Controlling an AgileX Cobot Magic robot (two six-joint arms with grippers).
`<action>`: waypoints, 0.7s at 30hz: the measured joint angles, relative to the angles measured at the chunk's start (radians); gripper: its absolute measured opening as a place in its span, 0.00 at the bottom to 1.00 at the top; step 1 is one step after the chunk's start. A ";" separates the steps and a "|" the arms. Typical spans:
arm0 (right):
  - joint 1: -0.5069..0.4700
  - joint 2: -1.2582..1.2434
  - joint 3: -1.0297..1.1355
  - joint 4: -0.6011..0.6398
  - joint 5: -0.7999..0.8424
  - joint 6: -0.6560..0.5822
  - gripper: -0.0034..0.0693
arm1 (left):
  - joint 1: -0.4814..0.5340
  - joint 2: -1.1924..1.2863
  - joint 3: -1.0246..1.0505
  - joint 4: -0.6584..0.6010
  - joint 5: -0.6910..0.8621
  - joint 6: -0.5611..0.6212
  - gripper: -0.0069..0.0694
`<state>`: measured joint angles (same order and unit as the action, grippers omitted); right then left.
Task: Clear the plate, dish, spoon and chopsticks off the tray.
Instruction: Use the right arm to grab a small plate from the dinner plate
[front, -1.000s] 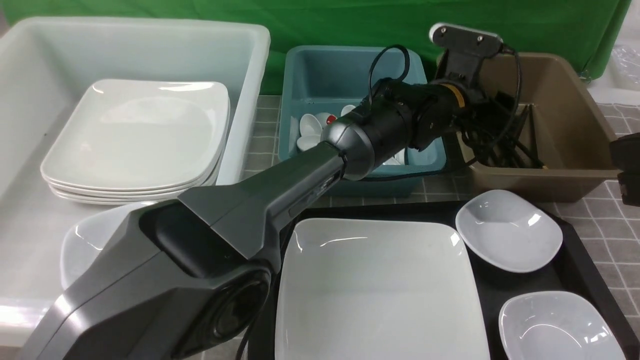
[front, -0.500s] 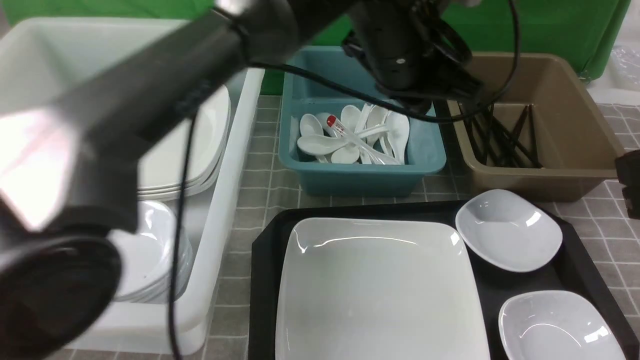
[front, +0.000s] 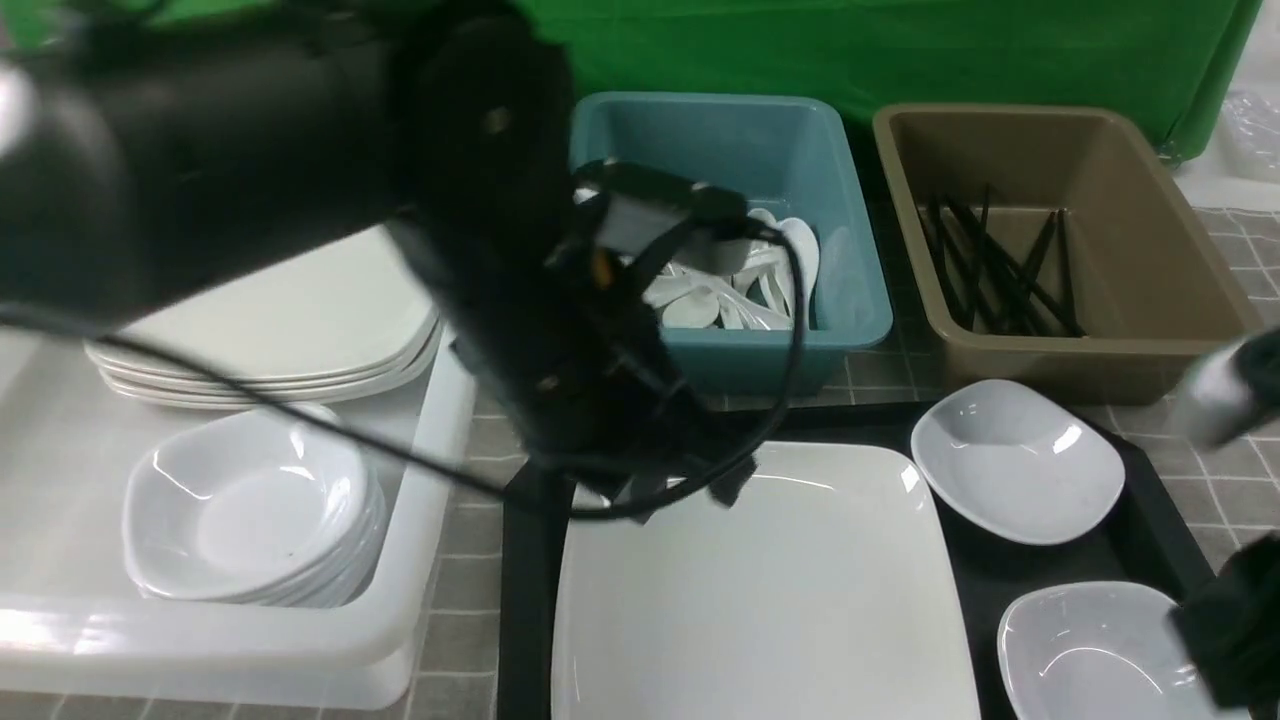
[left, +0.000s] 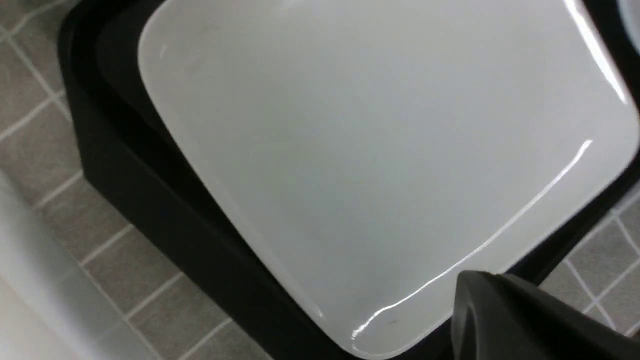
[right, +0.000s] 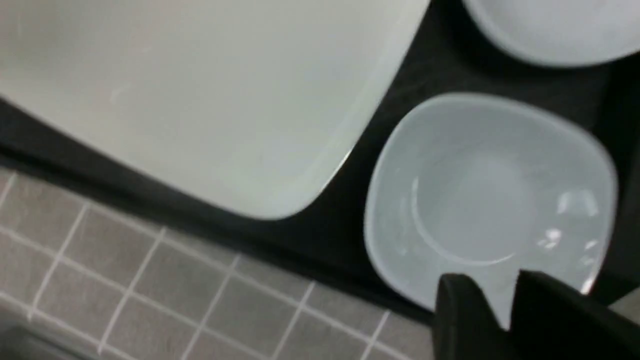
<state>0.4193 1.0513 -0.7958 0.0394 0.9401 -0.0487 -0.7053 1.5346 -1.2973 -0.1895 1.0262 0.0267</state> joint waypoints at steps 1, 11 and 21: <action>0.000 0.025 0.021 0.003 -0.005 -0.003 0.50 | 0.000 -0.044 0.055 -0.047 -0.059 0.069 0.10; 0.042 0.323 0.094 0.009 -0.140 0.023 0.88 | -0.001 -0.158 0.330 -0.521 -0.369 0.781 0.10; 0.084 0.469 0.094 -0.156 -0.278 0.221 0.74 | -0.001 -0.155 0.339 -0.541 -0.406 0.823 0.10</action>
<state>0.5038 1.5204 -0.7013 -0.1163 0.6619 0.1719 -0.7062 1.3794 -0.9587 -0.7307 0.6201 0.8495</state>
